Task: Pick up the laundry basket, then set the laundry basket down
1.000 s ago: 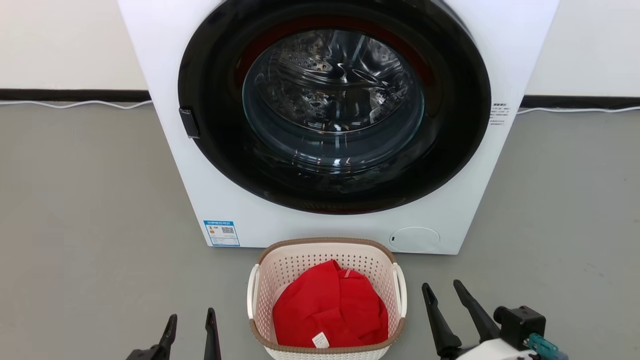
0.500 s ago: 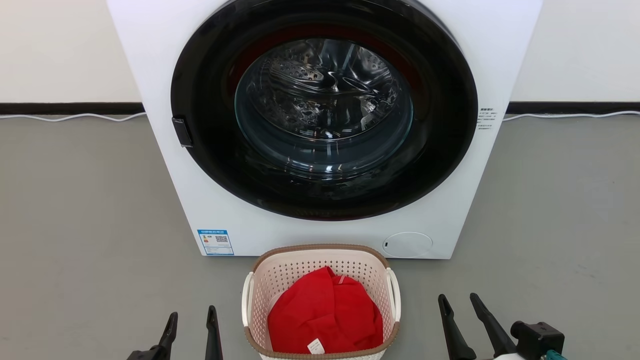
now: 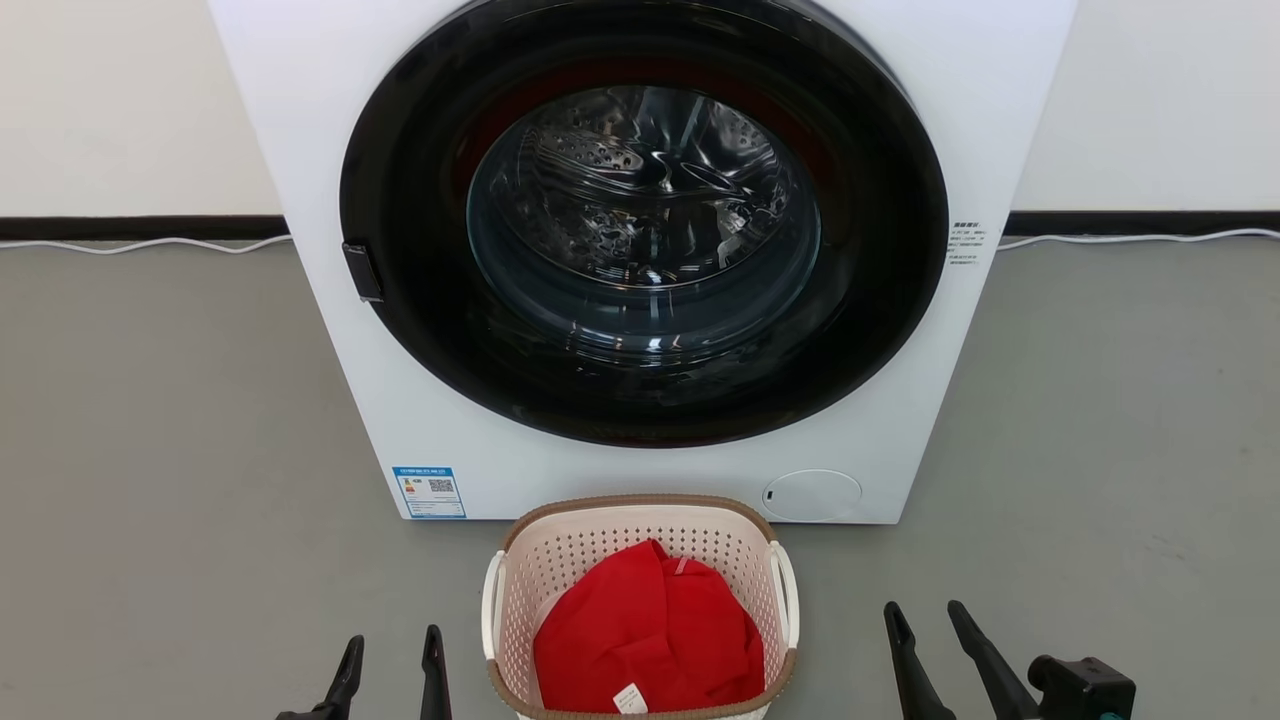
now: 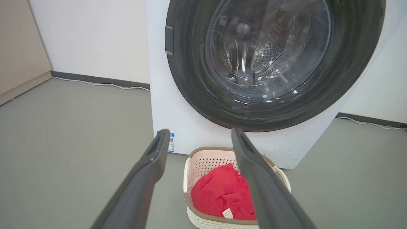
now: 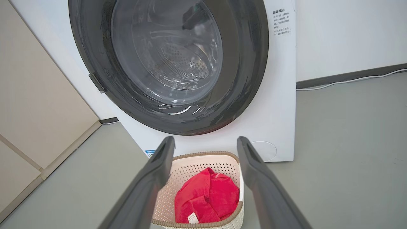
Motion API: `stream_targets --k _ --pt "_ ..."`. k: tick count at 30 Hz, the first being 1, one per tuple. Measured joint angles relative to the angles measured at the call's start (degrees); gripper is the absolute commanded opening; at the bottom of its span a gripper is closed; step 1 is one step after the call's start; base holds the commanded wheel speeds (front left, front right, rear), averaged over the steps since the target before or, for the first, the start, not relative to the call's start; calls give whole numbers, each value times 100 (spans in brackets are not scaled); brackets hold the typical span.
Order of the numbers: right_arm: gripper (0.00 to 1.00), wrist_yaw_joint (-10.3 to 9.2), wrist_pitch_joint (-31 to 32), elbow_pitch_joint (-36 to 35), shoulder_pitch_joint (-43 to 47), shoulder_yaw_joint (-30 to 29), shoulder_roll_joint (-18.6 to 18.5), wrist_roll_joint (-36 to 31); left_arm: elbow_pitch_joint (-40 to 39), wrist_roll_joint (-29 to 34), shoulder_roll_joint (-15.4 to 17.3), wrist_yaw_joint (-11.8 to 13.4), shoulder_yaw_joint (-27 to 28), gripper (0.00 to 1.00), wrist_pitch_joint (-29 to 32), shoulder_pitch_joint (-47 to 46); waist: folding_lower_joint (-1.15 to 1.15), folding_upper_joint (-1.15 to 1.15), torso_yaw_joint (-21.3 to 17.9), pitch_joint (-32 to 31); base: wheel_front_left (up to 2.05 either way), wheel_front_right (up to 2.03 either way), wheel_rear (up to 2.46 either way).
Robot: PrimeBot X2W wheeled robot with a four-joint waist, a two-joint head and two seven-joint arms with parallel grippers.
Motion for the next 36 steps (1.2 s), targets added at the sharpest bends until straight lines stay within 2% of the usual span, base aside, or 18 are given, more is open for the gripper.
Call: stream_targets --k 10,11,18,36 --pt "100 0 0 -2 -2 -10 1 0 78 71 1 -57 67 100 0 -2 0 0 -13 -45 0 0 0" --pt "0 0 0 -2 -2 -10 1 0 103 81 2 -62 86 0 0 -2 0 0 -11 -45 0 0 0" --pt "0 -7 19 338 218 49 1 30 557 16 -69 -59 89 0 13 15 0 0 -12 -42 0 0 0" --pt "0 -7 299 261 204 -137 1 1083 566 -1094 -66 -213 221 0 314 -9 1 0 -33 20 0 0 0"
